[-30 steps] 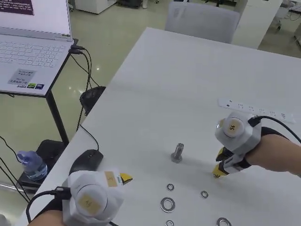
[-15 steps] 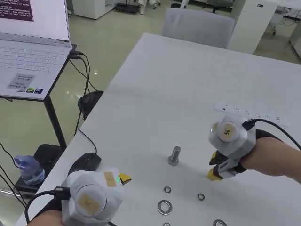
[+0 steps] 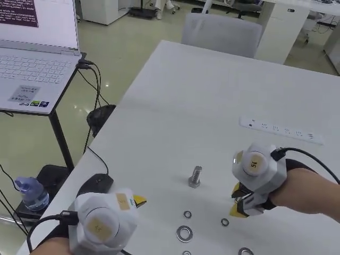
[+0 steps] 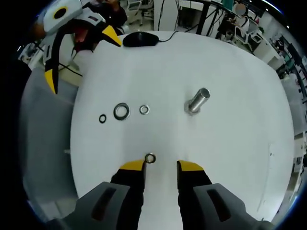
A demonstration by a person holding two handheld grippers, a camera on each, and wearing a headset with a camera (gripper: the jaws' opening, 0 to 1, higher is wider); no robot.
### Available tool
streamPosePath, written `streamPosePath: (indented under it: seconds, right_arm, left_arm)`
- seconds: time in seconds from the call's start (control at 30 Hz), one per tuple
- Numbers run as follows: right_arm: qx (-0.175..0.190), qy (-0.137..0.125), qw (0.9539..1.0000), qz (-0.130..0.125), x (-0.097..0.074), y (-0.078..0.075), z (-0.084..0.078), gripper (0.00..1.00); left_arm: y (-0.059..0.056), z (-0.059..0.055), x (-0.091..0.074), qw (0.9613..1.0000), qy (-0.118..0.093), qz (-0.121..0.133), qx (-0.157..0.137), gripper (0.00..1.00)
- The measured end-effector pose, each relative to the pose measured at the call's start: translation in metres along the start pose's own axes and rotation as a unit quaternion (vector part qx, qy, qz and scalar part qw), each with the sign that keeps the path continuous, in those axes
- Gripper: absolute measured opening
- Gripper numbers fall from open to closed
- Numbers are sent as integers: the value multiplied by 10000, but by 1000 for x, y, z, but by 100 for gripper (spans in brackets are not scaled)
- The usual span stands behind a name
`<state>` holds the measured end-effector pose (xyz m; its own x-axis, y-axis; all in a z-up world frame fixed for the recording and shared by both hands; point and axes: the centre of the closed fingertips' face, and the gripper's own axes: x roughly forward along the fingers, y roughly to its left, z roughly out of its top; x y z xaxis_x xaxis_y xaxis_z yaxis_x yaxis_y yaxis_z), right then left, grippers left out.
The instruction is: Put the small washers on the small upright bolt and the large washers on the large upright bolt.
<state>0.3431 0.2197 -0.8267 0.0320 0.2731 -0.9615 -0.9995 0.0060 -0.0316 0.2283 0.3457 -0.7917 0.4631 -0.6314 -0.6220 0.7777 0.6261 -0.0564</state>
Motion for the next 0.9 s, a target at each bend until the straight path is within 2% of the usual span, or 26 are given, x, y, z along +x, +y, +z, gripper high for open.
streamPosePath:
  seconds: [0.3,0.5,0.9]
  right_arm:
    - [0,-38,10000,56,6,12,-2,29]
    - [43,-117,9999,49,15,14,-7,30]
    - [-89,-37,9999,68,34,17,-18,28]
  left_arm:
    - [-4,-1,0,10000,22,-18,-71,92]
    - [-4,1,0,10000,-14,10,-62,92]
    - [-4,0,-1,10000,-19,25,-56,91]
